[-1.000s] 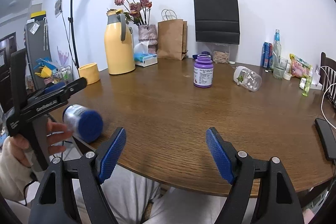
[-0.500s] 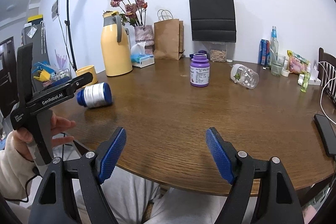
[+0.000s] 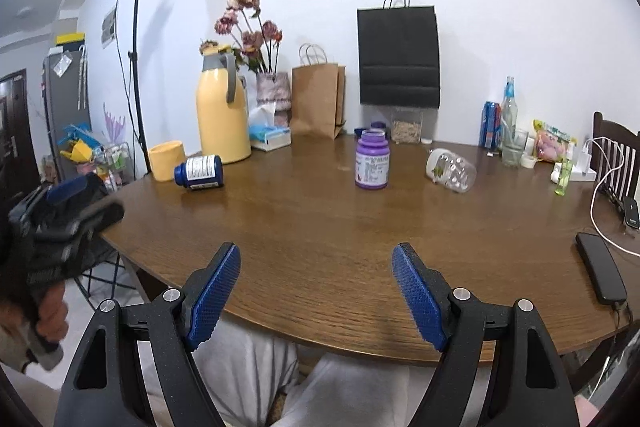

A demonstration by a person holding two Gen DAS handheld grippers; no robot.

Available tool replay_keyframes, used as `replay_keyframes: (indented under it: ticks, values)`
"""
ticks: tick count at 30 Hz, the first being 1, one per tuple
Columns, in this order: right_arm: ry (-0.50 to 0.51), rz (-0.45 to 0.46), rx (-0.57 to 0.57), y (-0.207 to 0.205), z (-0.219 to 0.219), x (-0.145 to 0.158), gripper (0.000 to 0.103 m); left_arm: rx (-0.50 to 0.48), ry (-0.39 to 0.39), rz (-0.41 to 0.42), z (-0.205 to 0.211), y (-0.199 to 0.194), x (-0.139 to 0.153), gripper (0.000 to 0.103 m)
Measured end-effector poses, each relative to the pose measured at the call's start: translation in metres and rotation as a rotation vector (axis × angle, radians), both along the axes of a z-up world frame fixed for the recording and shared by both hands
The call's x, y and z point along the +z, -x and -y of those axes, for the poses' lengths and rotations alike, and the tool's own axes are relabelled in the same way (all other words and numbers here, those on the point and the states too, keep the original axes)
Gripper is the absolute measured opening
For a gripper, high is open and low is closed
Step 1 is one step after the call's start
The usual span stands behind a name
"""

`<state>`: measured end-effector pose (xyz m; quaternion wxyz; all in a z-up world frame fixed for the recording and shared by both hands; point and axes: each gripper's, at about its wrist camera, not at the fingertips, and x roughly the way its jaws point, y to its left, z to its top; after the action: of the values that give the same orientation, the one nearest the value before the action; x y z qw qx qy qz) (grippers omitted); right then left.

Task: Flip cup upright

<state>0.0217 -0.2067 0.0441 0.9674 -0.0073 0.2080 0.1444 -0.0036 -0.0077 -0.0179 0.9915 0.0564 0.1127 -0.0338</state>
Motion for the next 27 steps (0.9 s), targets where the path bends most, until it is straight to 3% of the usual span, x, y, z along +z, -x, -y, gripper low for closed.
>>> replay_keyframes:
  ticks: [3,9,27]
  values:
    - [-0.019,-0.006,-0.009,-0.0007,-0.001,-0.0009,0.083,-0.016,0.021,-0.013,0.0031,0.0008,0.0023,0.103]
    - [-0.034,-0.013,-0.019,0.0015,-0.0006,-0.0058,0.083,-0.007,0.146,-0.028,-0.0031,0.0028,0.0065,0.103]
    - [-0.041,-0.01,-0.035,0.0019,0.0037,-0.0055,0.083,-0.012,0.145,-0.022,-0.0019,0.0036,0.0076,0.103]
